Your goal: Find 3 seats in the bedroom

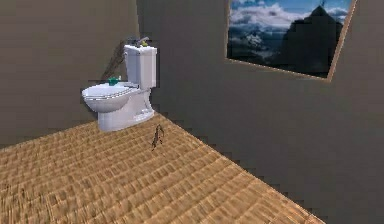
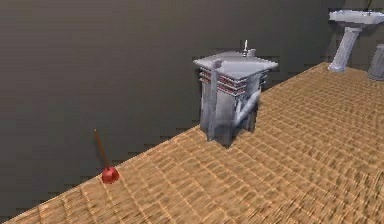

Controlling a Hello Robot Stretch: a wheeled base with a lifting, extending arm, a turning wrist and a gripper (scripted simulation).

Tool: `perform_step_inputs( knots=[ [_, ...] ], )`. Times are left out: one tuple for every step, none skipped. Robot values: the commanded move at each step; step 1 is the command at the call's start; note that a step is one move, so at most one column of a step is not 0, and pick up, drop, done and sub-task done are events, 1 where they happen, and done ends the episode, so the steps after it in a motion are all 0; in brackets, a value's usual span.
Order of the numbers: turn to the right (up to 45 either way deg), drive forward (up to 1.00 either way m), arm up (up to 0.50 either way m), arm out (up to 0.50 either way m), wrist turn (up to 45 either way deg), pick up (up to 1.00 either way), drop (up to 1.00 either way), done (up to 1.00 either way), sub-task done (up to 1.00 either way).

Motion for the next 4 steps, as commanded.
perform_step_inputs(
  knots=[
    [0.0,0.05,0.0,0.0,0.0,0.0,0.0,0.0,0.0],
    [-36.0,0.0,0.0,0.0,0.0,0.0,0.0,0.0,0.0],
    [0.0,1.0,0.0,0.0,0.0,0.0,0.0,0.0,0.0],
    [-9.0,0.0,0.0,0.0,0.0,0.0,0.0,0.0,0.0]
  ],
)
